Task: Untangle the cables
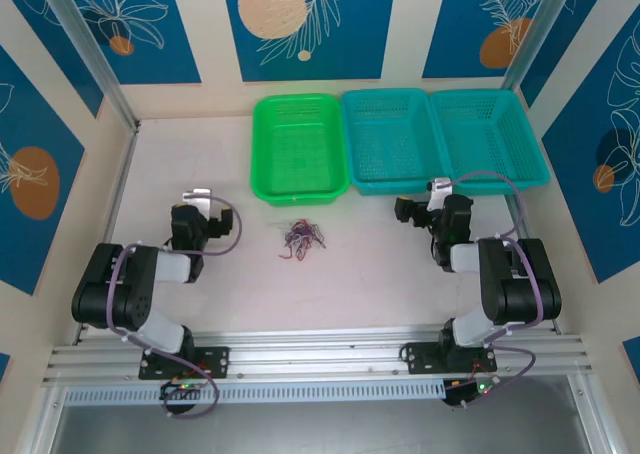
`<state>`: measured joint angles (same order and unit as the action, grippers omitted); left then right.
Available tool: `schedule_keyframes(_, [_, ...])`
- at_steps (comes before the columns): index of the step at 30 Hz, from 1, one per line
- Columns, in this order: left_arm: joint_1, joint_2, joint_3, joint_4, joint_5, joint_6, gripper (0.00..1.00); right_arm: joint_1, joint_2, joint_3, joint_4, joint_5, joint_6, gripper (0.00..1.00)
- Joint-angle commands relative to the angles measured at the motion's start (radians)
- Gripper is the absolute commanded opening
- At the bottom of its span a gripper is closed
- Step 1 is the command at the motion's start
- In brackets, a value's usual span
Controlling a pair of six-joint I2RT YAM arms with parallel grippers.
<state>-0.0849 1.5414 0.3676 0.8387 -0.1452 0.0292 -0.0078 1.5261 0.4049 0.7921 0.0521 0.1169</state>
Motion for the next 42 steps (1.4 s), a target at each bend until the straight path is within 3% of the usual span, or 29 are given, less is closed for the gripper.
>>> schedule_keyframes(1, [0.004,-0.004,0.014,0.036,0.01,-0.001,1.0,0.003,-0.005,0.017,0.004,-0.001,-0.023,0.99])
schedule_keyframes(17, [0.004,-0.004,0.013,0.037,0.011,0.0,1.0,-0.003,-0.017,0.008,0.01,-0.033,-0.026,0.99])
schedule_keyframes(20, [0.005,-0.021,-0.014,0.071,-0.019,-0.011,1.0,-0.007,-0.098,-0.016,-0.014,0.031,0.005,0.99])
schedule_keyframes(22, [0.005,-0.081,-0.055,0.098,-0.062,-0.029,1.0,-0.012,-0.21,-0.005,-0.151,0.086,0.048,0.99])
schedule_keyframes(24, [0.001,-0.191,-0.057,-0.008,-0.113,-0.043,1.0,-0.014,-0.34,0.053,-0.391,0.131,0.098,0.99])
schedule_keyframes(26, [0.0,-0.336,-0.01,-0.259,-0.18,-0.11,1.0,-0.019,-0.468,0.139,-0.646,0.163,0.19,0.99])
schedule_keyframes(30, [-0.001,-0.548,0.049,-0.591,-0.209,-0.263,1.0,-0.021,-0.622,0.298,-1.028,0.103,0.334,0.99])
schedule_keyframes(33, [-0.001,-0.658,0.136,-0.876,-0.085,-0.406,1.0,-0.014,-0.649,0.439,-1.276,-0.048,0.382,1.0])
schedule_keyframes(37, [-0.018,-0.703,0.254,-1.193,0.165,-0.547,1.0,0.059,-0.607,0.606,-1.523,-0.227,0.409,0.99])
schedule_keyframes(42, [-0.177,-0.748,0.256,-1.282,0.366,-0.688,0.97,0.27,-0.514,0.714,-1.685,-0.28,0.426,0.99])
